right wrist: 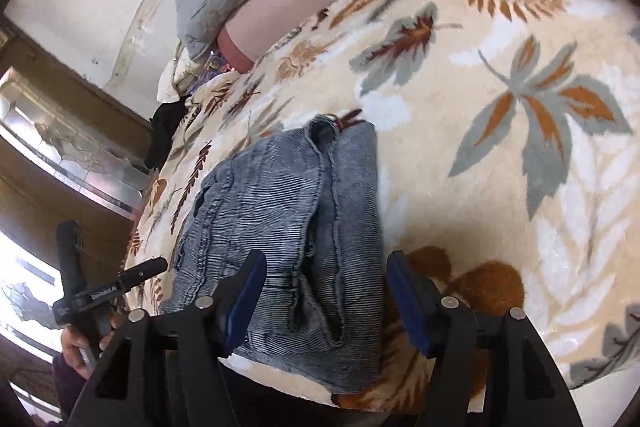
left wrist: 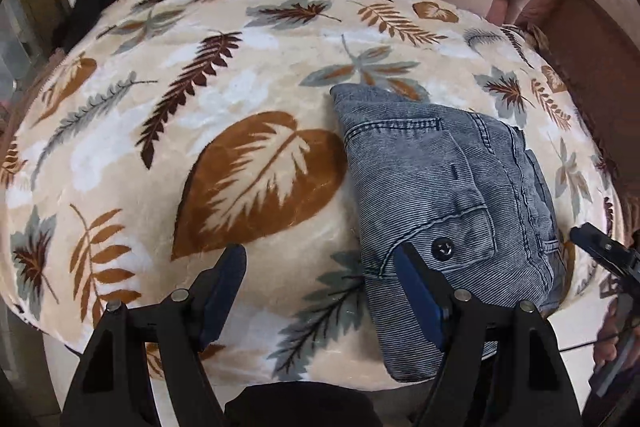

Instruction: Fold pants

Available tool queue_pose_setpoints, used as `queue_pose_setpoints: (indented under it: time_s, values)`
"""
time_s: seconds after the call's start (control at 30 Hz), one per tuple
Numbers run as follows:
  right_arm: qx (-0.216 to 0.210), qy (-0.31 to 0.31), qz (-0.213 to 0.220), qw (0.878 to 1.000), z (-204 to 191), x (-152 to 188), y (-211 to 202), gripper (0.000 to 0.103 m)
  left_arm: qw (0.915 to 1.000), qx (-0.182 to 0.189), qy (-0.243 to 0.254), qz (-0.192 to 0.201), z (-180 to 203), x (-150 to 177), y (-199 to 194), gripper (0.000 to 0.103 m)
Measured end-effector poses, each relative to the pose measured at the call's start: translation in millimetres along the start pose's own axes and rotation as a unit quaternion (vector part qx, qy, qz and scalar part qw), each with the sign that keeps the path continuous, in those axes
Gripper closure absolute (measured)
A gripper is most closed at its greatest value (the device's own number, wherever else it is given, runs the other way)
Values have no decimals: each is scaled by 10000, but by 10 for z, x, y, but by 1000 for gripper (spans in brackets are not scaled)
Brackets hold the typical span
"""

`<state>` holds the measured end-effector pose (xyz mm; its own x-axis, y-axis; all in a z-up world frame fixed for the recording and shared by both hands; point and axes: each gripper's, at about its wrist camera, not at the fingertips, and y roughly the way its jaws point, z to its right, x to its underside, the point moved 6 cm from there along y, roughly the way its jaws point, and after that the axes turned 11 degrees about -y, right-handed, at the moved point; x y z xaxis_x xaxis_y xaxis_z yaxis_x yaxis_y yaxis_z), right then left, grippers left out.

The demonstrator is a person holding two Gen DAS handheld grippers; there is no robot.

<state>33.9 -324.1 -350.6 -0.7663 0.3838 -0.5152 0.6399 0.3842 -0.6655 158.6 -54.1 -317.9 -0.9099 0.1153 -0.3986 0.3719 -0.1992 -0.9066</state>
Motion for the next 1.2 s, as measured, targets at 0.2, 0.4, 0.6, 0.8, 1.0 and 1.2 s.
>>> queue_pose_setpoints:
  time_s: [0.2, 0.4, 0.6, 0.8, 1.0, 1.2]
  values:
    - [466, -849, 126, 9952, -490, -11, 118, 37, 9996, -155, 129, 218, 237, 281, -92, 24]
    - [923, -1307, -448, 9861, -567, 291, 486, 49, 9939, -827, 704, 174, 313, 446, 143, 22]
    - [594, -1074, -506, 9912, -503, 269, 332, 49, 9951, -782, 602, 32, 247, 395, 123, 18]
    - [751, -655, -77, 9950, -236, 153, 40, 44, 9866, -1187, 490, 1007, 73, 88, -275, 18]
    - [1220, -701, -64, 9900, -57, 85, -31, 44, 9851, -1359, 65, 1052, -55, -111, -255, 18]
    - [1553, -996, -111, 9828, -95, 19, 17, 43, 9917, -1007, 180, 774, 93, -55, -121, 18]
